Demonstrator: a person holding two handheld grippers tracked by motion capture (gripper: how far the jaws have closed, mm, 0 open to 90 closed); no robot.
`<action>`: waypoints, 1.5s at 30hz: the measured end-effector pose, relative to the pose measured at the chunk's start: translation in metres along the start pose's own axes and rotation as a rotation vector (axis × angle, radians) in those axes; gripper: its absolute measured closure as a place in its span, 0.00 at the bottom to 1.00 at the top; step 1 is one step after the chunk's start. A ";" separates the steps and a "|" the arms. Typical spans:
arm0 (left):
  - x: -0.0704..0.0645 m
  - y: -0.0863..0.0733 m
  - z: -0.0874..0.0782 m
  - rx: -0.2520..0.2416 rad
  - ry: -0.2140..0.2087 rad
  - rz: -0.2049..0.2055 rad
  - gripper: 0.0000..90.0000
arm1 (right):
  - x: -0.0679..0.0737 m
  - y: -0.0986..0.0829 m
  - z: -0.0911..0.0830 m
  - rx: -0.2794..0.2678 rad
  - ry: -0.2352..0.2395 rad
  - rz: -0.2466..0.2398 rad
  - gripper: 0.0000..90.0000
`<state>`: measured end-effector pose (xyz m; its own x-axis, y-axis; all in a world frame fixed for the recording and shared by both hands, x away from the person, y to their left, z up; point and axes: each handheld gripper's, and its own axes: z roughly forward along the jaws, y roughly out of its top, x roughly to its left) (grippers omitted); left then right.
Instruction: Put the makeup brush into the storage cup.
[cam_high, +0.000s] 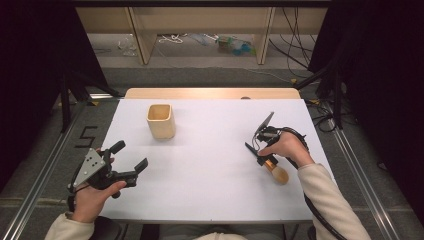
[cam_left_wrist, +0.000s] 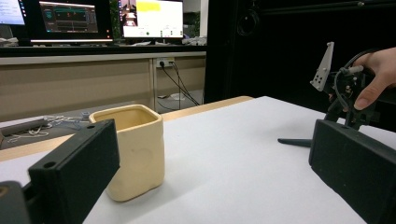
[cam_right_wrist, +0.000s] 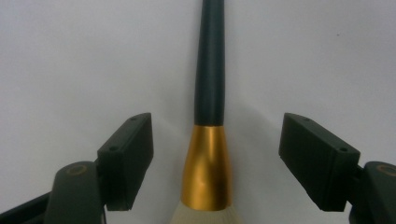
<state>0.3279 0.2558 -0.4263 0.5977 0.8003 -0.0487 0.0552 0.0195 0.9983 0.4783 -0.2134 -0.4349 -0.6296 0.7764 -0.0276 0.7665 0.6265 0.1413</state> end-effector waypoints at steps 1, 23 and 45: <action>0.000 0.000 0.000 -0.001 0.000 -0.001 0.02 | 0.000 0.000 0.001 0.005 -0.003 -0.001 0.31; 0.000 0.000 0.000 0.000 0.000 0.000 0.02 | -0.001 0.002 0.009 0.052 -0.022 0.002 0.43; 0.000 0.000 0.000 0.003 -0.001 0.001 0.02 | 0.001 0.005 0.012 0.092 -0.001 0.015 0.53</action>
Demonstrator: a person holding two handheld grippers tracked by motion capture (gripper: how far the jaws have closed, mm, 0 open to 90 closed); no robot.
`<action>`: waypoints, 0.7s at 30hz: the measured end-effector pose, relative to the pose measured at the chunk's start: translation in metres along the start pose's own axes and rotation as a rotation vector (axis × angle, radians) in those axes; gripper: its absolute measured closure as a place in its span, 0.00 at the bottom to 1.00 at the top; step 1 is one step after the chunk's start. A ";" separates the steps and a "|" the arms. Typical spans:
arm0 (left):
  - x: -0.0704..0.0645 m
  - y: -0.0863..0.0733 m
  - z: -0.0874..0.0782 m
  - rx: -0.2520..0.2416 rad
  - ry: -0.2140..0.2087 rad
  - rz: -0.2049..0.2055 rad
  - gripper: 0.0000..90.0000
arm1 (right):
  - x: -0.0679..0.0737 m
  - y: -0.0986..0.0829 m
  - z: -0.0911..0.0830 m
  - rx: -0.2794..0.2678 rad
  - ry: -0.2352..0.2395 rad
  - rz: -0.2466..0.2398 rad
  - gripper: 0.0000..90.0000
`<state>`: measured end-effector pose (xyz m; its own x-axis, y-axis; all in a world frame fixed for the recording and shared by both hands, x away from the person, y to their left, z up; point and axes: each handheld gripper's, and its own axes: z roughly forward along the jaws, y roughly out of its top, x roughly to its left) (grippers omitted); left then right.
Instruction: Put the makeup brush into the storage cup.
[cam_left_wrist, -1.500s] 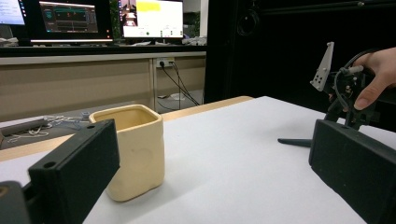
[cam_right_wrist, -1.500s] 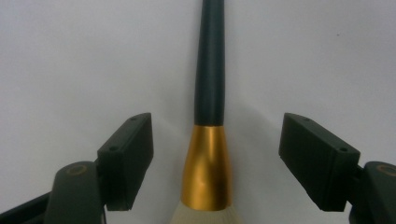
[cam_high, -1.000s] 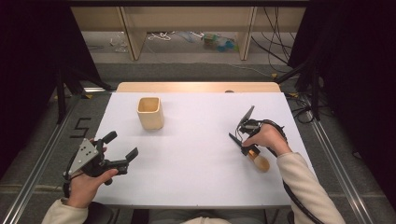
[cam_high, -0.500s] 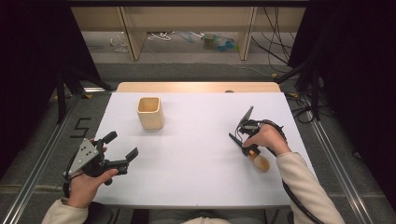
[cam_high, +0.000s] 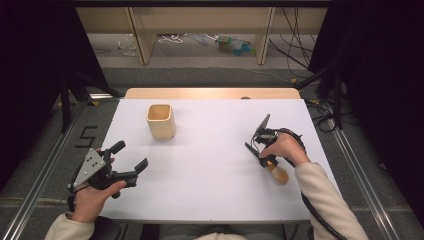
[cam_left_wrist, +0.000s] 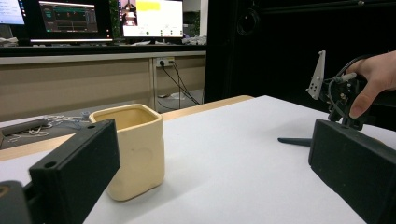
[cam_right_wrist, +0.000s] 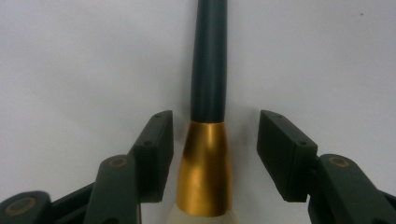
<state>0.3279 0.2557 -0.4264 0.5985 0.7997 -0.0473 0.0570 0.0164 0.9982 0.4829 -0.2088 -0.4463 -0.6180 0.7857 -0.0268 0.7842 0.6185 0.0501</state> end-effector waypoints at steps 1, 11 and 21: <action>0.000 0.000 0.000 0.000 0.000 -0.001 0.02 | 0.000 0.001 0.000 0.011 0.007 0.002 0.53; 0.000 0.000 0.000 0.000 0.001 0.000 0.02 | -0.001 0.001 0.002 0.023 0.003 -0.008 0.61; 0.000 0.000 0.000 0.000 0.000 -0.001 0.02 | 0.000 0.002 0.003 0.043 0.017 -0.018 0.67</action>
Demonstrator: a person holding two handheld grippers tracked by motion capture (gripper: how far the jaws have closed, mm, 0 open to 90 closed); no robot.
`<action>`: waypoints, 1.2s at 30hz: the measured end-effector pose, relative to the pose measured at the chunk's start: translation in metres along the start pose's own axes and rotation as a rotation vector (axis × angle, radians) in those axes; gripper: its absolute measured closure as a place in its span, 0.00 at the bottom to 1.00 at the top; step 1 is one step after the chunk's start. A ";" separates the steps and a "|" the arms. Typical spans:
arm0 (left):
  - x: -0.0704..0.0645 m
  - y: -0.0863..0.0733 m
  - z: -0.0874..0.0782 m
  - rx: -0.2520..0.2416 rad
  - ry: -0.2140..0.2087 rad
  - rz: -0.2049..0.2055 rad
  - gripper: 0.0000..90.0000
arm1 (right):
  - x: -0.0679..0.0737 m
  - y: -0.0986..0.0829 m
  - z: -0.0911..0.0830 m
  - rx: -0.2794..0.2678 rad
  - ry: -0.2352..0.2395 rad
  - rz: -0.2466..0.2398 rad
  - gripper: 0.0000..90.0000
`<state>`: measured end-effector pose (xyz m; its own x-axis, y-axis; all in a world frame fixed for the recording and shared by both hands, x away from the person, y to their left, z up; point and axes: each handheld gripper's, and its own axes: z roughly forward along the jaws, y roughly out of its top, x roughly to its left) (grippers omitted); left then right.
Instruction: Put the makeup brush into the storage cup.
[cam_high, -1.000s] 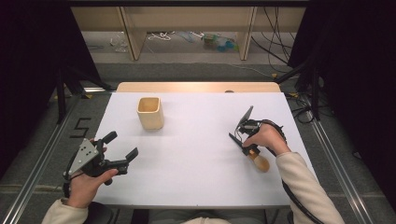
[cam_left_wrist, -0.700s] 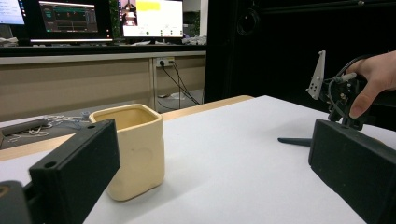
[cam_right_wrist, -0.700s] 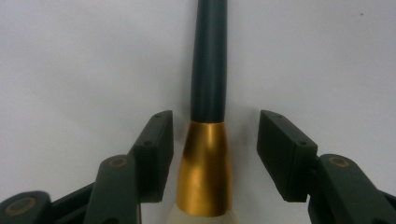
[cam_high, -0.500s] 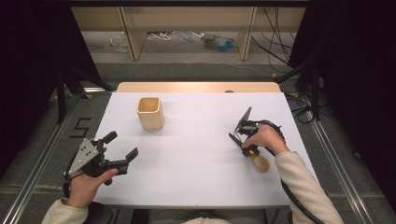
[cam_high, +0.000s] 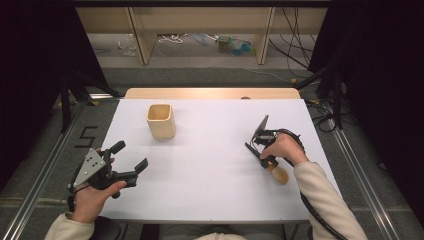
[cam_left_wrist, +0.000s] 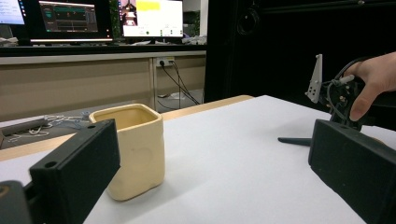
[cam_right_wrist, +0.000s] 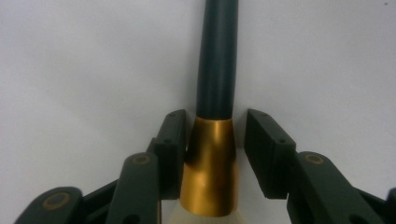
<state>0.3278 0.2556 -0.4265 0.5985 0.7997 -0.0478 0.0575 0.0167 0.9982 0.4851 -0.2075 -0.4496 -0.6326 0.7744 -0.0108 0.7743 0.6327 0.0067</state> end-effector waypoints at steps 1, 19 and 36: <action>0.000 0.000 0.000 0.000 0.000 0.001 0.02 | 0.000 0.000 0.000 0.006 0.001 -0.004 0.68; 0.000 0.000 0.000 0.002 0.000 0.002 0.02 | -0.001 0.001 -0.001 0.016 0.028 -0.050 0.74; 0.000 0.000 0.000 0.008 -0.003 -0.004 0.03 | 0.000 0.000 -0.002 0.036 0.035 -0.066 0.75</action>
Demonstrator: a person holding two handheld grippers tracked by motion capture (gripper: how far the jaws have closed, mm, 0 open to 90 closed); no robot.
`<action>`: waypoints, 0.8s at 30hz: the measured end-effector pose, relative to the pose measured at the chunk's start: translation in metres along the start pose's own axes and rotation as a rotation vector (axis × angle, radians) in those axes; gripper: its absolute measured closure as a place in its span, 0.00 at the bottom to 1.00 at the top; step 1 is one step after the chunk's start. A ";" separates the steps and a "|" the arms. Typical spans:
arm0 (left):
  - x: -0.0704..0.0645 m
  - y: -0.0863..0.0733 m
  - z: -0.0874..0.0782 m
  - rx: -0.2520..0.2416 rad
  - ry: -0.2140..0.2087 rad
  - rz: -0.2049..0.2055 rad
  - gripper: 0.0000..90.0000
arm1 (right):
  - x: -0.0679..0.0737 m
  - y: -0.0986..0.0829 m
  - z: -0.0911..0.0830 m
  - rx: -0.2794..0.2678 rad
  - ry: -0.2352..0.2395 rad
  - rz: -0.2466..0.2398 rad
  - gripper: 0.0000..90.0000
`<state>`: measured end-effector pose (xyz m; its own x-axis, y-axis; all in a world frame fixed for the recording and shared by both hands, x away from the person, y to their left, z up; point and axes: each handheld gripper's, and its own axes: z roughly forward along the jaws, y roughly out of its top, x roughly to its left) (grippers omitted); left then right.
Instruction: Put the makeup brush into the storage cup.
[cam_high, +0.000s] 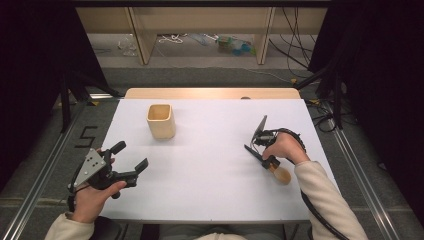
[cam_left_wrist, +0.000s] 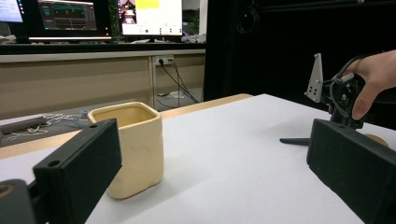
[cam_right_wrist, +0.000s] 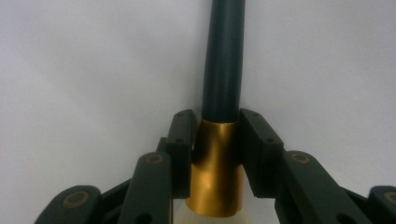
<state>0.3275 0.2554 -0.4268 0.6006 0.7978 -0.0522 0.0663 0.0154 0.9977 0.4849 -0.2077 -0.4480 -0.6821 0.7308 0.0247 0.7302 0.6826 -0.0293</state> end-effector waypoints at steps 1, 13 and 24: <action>0.000 0.000 0.000 0.001 0.000 -0.001 0.03 | 0.000 0.000 0.000 0.002 -0.006 -0.006 0.75; -0.002 -0.002 0.002 0.027 -0.030 0.006 0.07 | 0.007 -0.001 -0.007 0.001 -0.019 -0.076 0.75; -0.005 -0.003 0.004 0.044 -0.054 0.008 0.08 | 0.022 -0.002 -0.018 -0.029 -0.029 -0.186 0.75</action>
<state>0.3271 0.2492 -0.4300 0.6432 0.7642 -0.0477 0.0955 -0.0182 0.9953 0.4688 -0.1930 -0.4298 -0.8057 0.5923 -0.0020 0.5923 0.8057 0.0021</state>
